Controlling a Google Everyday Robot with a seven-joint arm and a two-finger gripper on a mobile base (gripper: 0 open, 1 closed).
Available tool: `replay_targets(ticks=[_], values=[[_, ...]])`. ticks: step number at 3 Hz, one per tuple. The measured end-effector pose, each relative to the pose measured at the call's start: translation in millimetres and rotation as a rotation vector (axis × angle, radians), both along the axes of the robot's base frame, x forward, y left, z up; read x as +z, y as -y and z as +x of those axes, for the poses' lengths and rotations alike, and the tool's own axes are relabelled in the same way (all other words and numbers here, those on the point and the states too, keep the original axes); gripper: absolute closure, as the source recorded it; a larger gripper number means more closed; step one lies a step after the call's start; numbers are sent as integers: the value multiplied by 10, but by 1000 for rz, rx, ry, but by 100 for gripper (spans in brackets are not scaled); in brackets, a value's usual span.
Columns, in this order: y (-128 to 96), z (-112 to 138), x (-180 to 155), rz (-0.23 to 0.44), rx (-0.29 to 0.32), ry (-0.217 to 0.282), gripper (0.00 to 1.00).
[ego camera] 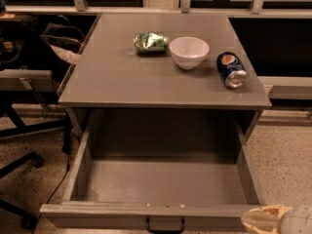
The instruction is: Close top drawer
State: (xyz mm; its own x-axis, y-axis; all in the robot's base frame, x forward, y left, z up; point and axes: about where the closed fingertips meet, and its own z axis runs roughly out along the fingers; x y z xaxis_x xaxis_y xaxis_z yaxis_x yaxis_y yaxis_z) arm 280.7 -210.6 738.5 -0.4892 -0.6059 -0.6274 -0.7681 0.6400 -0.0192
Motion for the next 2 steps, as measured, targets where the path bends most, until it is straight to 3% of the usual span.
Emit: replay_targets(ticks=[2], values=[[23,-49,-324,13,-51,-28,100]])
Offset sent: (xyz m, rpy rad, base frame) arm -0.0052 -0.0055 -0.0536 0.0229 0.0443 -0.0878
